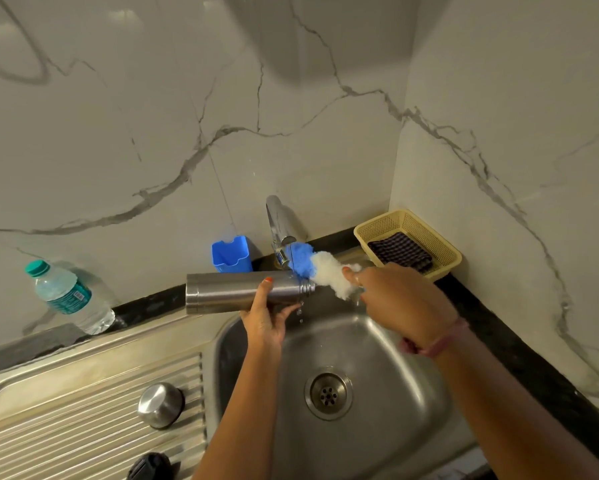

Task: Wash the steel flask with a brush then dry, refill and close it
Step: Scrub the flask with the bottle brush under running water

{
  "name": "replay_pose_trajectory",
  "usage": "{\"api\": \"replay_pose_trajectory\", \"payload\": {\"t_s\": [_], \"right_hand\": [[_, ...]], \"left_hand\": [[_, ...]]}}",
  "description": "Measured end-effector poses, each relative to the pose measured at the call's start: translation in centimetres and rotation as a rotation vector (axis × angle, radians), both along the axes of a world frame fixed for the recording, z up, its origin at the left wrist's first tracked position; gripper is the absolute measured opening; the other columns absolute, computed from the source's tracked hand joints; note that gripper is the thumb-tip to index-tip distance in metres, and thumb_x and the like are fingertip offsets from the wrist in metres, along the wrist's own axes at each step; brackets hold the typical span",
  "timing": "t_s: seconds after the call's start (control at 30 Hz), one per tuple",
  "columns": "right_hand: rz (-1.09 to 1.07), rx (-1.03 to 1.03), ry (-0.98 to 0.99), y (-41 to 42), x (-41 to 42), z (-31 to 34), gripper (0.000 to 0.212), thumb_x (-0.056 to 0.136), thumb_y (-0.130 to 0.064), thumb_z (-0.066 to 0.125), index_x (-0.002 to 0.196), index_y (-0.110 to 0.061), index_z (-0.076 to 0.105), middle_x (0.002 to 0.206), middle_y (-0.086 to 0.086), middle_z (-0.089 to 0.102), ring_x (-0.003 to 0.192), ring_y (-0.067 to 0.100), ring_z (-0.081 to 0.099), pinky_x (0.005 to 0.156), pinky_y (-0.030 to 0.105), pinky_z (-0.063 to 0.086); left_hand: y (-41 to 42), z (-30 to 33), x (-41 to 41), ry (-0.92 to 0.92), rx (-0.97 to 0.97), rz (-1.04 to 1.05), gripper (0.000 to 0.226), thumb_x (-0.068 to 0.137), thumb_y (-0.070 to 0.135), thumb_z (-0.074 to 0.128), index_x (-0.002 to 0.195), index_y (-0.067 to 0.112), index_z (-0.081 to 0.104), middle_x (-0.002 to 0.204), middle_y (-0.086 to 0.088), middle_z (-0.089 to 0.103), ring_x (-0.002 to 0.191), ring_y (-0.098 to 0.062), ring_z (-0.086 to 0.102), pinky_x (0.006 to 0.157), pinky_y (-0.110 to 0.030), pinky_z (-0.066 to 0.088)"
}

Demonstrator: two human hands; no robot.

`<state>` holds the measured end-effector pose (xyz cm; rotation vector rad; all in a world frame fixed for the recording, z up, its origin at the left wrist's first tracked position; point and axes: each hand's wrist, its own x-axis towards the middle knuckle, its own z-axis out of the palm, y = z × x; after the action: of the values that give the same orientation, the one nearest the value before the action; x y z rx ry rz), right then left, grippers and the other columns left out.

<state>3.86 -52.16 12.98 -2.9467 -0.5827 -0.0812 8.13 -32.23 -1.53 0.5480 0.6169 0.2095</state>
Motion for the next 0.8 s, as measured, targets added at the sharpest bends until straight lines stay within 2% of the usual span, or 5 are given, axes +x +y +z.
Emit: {"api": "replay_pose_trajectory", "payload": {"t_s": [0.17,0.37,0.6,0.7,0.8], "right_hand": [[0.004,0.03,0.105,-0.1,0.6,-0.9,0.055,0.098,-0.01,0.041,0.147,-0.032,0.031,0.083,-0.003,0.05,0.067,0.008,0.041,0.056,0.016,0.029],[-0.038,-0.004,0.141,-1.5,0.9,-0.3,0.048,0.096,-0.014,0.046,0.141,-0.029,0.044,0.089,0.0,0.059,0.07,0.011,0.051,0.062,0.022,0.039],[-0.002,-0.037,0.134,-1.6,0.9,-0.4,0.052,0.097,-0.012,0.042,0.145,-0.032,0.035,0.097,0.003,0.061,0.071,0.01,0.047,0.063,0.023,0.037],[-0.064,-0.001,0.159,-2.7,1.2,0.0,0.042,0.096,-0.015,0.043,0.137,-0.025,0.049,0.075,-0.004,0.055,0.059,0.007,0.046,0.052,0.02,0.034],[-0.018,-0.041,0.142,-0.8,1.3,-0.9,0.05,0.096,-0.014,0.043,0.143,-0.03,0.04,0.105,0.005,0.061,0.078,0.015,0.052,0.066,0.025,0.038]], "left_hand": [[0.5,-0.1,0.0,0.015,0.031,-0.002,0.072,0.085,0.003,0.071,0.144,0.019,0.033,0.136,-0.015,0.055,0.122,-0.04,0.057,0.094,-0.075,0.042],[0.7,0.4,0.0,-0.008,0.049,-0.02,0.087,0.068,0.016,0.084,0.143,0.019,0.041,0.134,-0.014,0.059,0.12,-0.037,0.059,0.092,-0.073,0.046],[0.5,-0.1,-0.2,-0.01,0.054,0.005,0.071,0.085,0.007,0.073,0.145,0.018,0.037,0.129,-0.011,0.06,0.106,-0.031,0.064,0.1,-0.071,0.042],[0.8,0.0,-0.2,-0.014,0.054,-0.01,0.067,0.087,0.005,0.07,0.143,0.018,0.037,0.133,-0.014,0.057,0.11,-0.035,0.061,0.097,-0.074,0.04],[0.5,0.2,0.0,-0.013,0.082,-0.033,0.065,0.087,0.006,0.07,0.142,0.018,0.038,0.133,-0.015,0.057,0.117,-0.038,0.059,0.094,-0.074,0.043]]}}
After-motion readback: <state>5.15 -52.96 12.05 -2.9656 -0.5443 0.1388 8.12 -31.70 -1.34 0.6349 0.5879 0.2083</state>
